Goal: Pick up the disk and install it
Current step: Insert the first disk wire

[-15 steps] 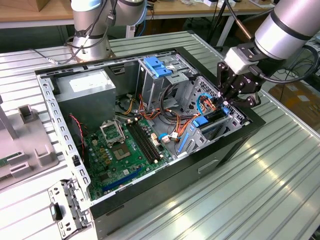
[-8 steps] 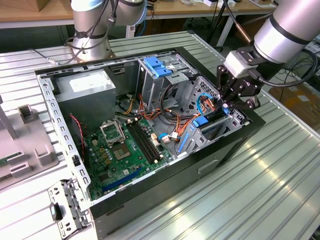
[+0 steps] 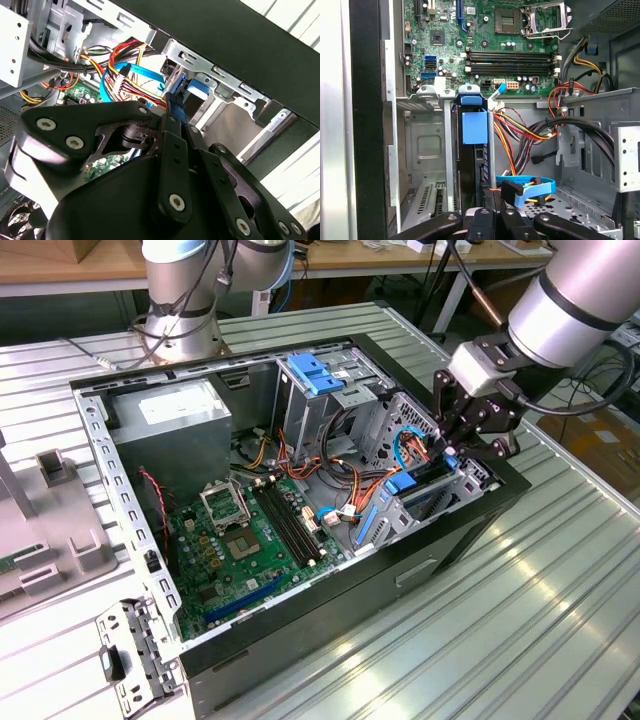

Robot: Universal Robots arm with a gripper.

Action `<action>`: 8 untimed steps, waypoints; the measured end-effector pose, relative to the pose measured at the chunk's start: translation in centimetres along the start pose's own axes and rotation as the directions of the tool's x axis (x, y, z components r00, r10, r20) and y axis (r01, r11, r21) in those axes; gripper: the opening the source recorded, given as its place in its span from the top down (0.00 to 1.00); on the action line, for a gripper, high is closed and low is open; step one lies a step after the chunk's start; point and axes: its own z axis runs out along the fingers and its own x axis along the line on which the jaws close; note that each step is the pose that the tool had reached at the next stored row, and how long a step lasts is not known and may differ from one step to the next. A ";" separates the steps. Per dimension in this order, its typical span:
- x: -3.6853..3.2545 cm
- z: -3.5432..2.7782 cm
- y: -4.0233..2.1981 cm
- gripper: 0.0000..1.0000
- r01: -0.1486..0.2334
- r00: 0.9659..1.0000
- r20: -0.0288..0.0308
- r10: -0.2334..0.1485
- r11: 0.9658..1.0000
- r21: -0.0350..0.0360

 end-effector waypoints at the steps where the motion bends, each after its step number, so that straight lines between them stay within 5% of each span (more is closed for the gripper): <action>1: -0.04 -0.23 -0.07 0.89 0.000 1.000 0.000 0.000 1.000 0.000; 8: -0.28 -1.49 -1.19 0.89 0.000 1.000 0.012 0.000 1.000 -0.001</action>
